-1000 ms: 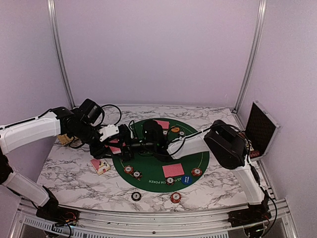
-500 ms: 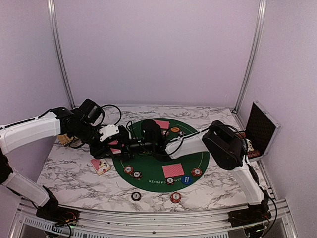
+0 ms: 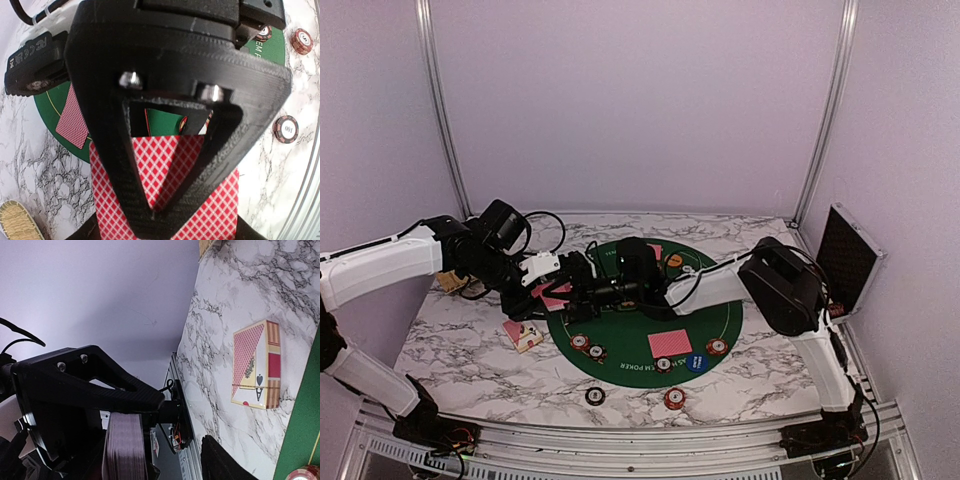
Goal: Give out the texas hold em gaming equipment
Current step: Pick up the poker card from the face-down deck piles.
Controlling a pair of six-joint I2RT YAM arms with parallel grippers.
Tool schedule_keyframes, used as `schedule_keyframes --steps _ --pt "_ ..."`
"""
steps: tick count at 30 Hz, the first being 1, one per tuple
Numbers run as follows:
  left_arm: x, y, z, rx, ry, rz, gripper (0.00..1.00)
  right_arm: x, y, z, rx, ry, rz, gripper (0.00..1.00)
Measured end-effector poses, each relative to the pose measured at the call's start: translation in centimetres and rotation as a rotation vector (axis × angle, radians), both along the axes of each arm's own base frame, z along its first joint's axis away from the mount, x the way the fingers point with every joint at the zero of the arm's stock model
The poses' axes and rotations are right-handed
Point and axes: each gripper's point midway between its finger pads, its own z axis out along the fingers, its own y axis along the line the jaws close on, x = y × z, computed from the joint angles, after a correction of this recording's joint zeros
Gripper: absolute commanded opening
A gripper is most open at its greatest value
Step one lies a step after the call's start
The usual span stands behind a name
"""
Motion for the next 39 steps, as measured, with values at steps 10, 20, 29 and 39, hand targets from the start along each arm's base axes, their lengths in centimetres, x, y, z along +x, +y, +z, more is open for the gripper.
schedule_keyframes --steps 10,20,29,39 --pt "-0.1 -0.1 0.0 -0.003 0.003 -0.003 0.05 0.2 -1.9 1.0 -0.027 -0.031 -0.017 0.28" --pt "-0.1 -0.1 0.0 -0.003 0.003 -0.007 0.05 0.2 -3.0 1.8 -0.039 -0.046 -0.027 0.15" --pt "-0.1 -0.1 0.0 -0.002 0.001 -0.011 0.04 -0.4 -4.1 1.9 -0.059 -0.035 -0.029 0.06" --pt "-0.1 -0.1 0.0 -0.002 0.000 -0.012 0.04 -0.5 -4.5 2.5 -0.049 -0.035 -0.029 0.00"
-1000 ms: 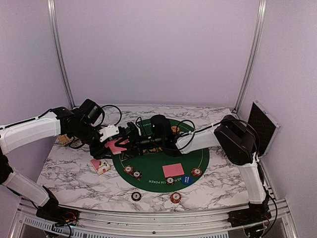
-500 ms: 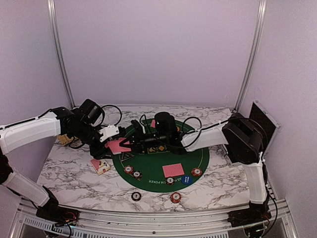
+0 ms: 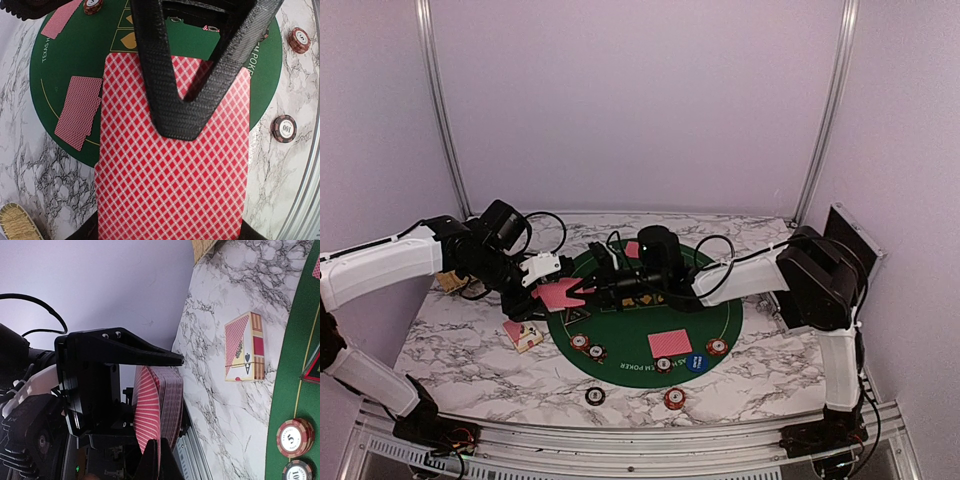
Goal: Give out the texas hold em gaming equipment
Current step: Pick up the poker card from the face-down deck piles, then distribute the poker card in the small blind area.
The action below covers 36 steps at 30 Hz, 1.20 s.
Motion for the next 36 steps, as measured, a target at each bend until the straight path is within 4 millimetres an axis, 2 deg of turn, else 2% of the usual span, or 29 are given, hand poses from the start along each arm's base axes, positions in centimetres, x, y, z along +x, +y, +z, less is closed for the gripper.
schedule_keyframes --steps 5,14,20,23,27,29,33,36 --pt "0.0 0.0 0.0 0.000 0.000 0.000 0.03 0.2 -0.7 -0.1 -0.009 0.004 -0.006 0.00" --pt "0.0 0.0 0.0 0.001 -0.001 0.001 0.02 0.8 -4.0 0.2 -0.049 0.009 -0.034 0.00" --pt "0.0 0.0 0.0 0.002 -0.003 -0.001 0.02 0.7 -7.5 -0.4 -0.100 0.006 -0.053 0.00" --pt "0.1 0.1 0.0 0.006 -0.006 0.000 0.02 1.1 -10.5 -1.9 -0.155 0.017 -0.092 0.00" --pt "0.1 0.1 0.0 0.007 -0.007 -0.002 0.02 1.4 -15.1 -5.8 -0.268 0.062 -0.150 0.00" --pt "0.1 0.1 0.0 0.007 -0.007 -0.002 0.02 1.3 -16.7 -7.7 -0.326 0.082 -0.166 0.00" --pt "0.1 0.1 0.0 0.007 -0.007 -0.002 0.02 0.5 -18.7 -10.7 -0.438 0.094 -0.170 0.00" --pt "0.1 0.1 0.0 0.007 -0.007 -0.002 0.02 0.1 -19.4 -11.8 -0.493 0.081 -0.164 0.00"
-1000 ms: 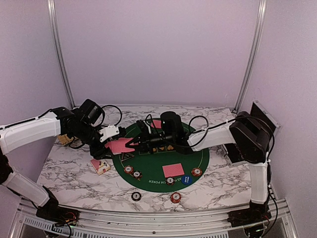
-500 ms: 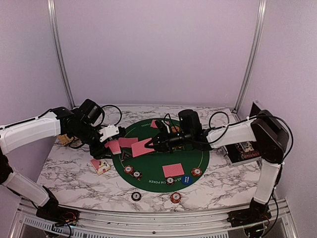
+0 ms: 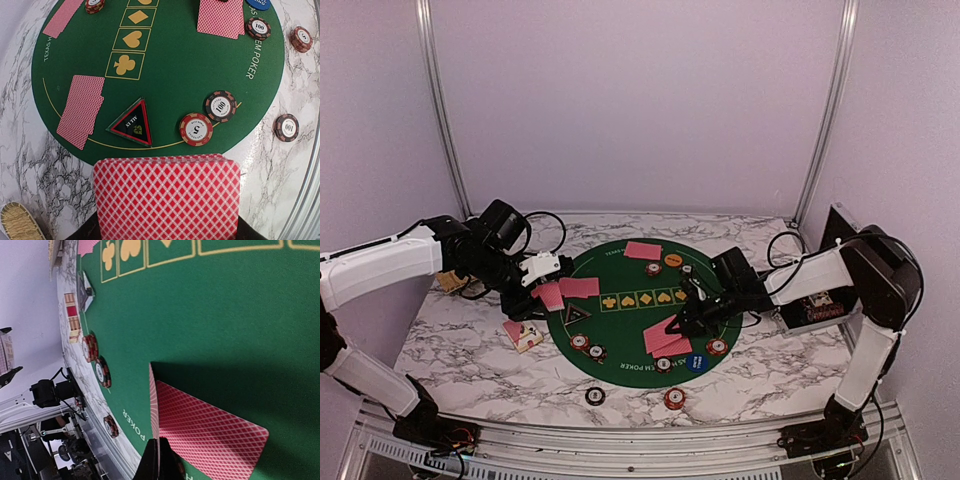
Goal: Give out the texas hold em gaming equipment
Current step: Distribute the poker card in the small blind area, then pick up the poker card from the face-down deck piles.
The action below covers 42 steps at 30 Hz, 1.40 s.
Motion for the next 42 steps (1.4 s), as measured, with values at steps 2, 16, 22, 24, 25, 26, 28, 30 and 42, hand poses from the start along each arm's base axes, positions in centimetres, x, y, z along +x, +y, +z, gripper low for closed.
schedule_keyframes --steps 2,16,22,24,25,26,28,30,42 --pt "0.0 0.0 0.0 0.000 0.000 0.000 0.02 -0.3 -0.5 -0.7 -0.037 -0.002 0.006 0.00" --pt "0.0 0.0 0.0 -0.001 0.001 0.000 0.02 -0.4 -3.1 -1.9 -0.211 -0.060 0.012 0.40" --pt "0.0 0.0 0.0 0.000 0.000 0.000 0.02 0.3 -3.8 -0.5 -0.268 -0.101 -0.011 0.55" --pt "0.0 0.0 0.0 -0.001 0.000 0.000 0.02 0.9 -3.9 0.7 -0.272 -0.133 -0.026 0.60" --pt "0.0 0.0 0.0 -0.001 0.000 0.000 0.02 1.1 -3.8 1.3 -0.269 -0.147 -0.032 0.63" --pt "0.0 0.0 0.0 -0.001 0.000 0.000 0.02 1.4 -3.5 2.2 -0.260 -0.170 -0.038 0.65" --pt "0.0 0.0 0.0 -0.001 0.001 0.000 0.02 1.8 -3.0 3.8 -0.236 -0.204 -0.050 0.72" --pt "0.0 0.0 0.0 -0.001 0.001 0.000 0.02 1.8 -1.8 5.1 -0.200 -0.227 -0.049 0.76" --pt "0.0 0.0 0.0 -0.002 0.001 0.000 0.02 -1.3 10.7 9.2 0.180 -0.191 0.070 0.86"
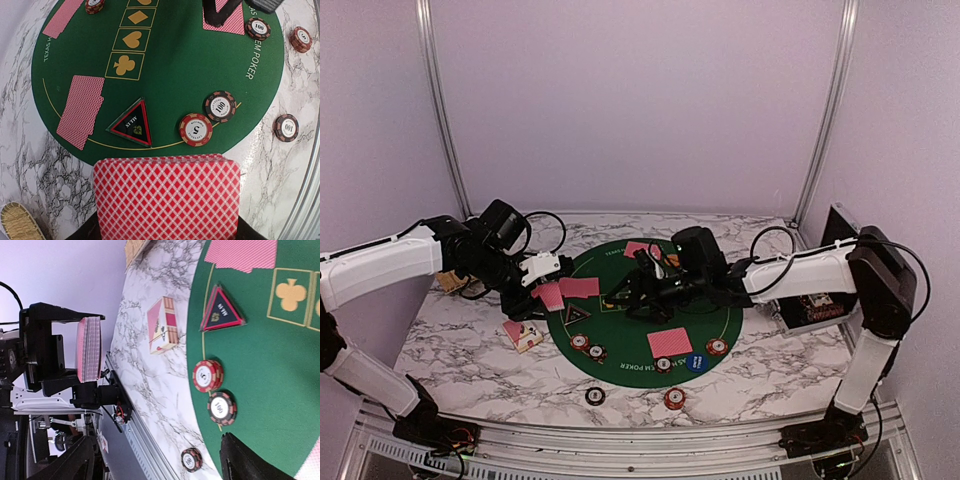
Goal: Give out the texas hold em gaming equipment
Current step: Pick up the poker card from the face-down deck piles.
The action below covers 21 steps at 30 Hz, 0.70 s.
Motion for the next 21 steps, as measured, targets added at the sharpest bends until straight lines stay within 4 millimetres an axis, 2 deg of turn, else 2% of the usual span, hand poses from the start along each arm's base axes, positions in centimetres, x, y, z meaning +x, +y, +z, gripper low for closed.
schedule_keyframes --steps 4,10,14,21 --pt "0.0 0.0 0.0 0.000 0.000 0.001 0.02 -0.5 2.8 0.2 0.076 0.037 0.033 0.87" --pt "0.2 -0.1 0.4 -0.007 -0.007 0.003 0.03 -0.9 6.0 2.2 0.183 0.045 0.077 0.87" --pt "0.2 -0.1 0.4 -0.007 -0.007 0.003 0.03 -1.1 7.0 2.9 0.224 0.053 0.098 0.87" --pt "0.2 -0.2 0.4 -0.010 -0.005 0.009 0.03 -1.1 7.9 2.2 0.248 0.092 0.109 0.87"
